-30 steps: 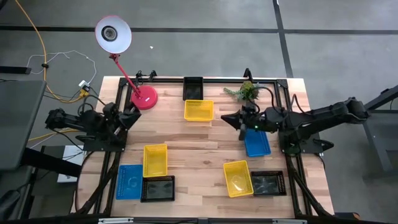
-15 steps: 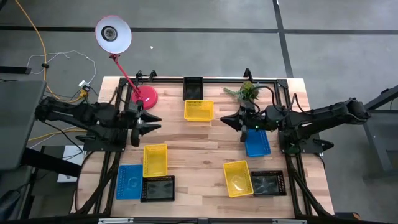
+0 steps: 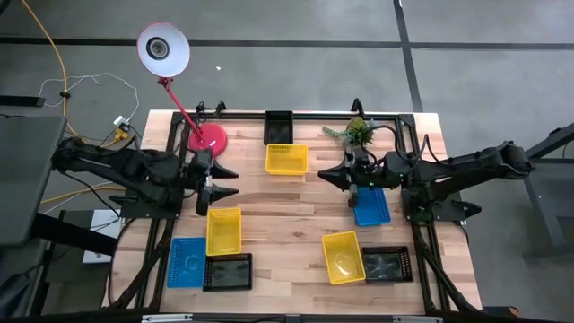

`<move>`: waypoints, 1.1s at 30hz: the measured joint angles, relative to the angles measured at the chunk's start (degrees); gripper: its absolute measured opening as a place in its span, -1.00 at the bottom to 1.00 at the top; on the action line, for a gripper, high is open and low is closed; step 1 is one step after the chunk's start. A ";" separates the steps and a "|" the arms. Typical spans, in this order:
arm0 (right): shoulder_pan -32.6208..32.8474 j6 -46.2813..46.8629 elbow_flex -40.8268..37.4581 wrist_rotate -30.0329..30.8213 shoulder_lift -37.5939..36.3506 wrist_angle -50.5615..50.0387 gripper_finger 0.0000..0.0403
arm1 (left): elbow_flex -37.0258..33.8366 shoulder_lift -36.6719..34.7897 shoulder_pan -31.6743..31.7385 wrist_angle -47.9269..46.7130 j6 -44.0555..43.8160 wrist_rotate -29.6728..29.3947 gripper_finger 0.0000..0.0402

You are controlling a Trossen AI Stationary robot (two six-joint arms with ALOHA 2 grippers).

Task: Stack baskets by color
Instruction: Stack the left blue bin on the right stacked blue bin

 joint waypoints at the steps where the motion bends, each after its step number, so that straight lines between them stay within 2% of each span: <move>1: 0.00 0.00 0.00 0.00 0.00 0.00 -1.00 | 0.00 0.01 -0.57 -2.32 -1.63 1.08 0.17; 5: 0.00 0.00 0.00 0.01 0.00 -0.04 -1.00 | 0.02 0.96 -4.92 -15.15 -9.40 6.35 0.17; 9: 0.00 0.03 0.00 -0.01 -0.01 -0.12 -1.00 | 0.00 3.17 -12.46 -29.43 -16.00 10.74 0.17; 13: 0.00 0.02 0.00 0.01 -0.02 -0.67 -1.00 | -0.02 5.37 -21.20 -35.92 -19.76 11.65 0.17; 17: 0.00 0.20 0.04 0.03 -0.04 -1.96 -1.00 | -0.91 7.20 -29.66 -36.53 -23.10 9.24 0.17; 22: 0.02 0.20 0.04 0.65 -0.04 -3.12 -1.00 | -7.91 9.11 -36.92 -34.12 -30.96 9.01 0.17; 28: 0.00 0.02 0.04 2.44 -0.04 -3.26 -1.00 | -16.26 11.88 -38.94 -28.80 -38.52 9.20 0.17; 33: 0.00 0.02 0.04 2.44 -0.04 -3.37 -1.00 | -18.63 14.36 -38.94 -27.42 -40.04 9.42 0.16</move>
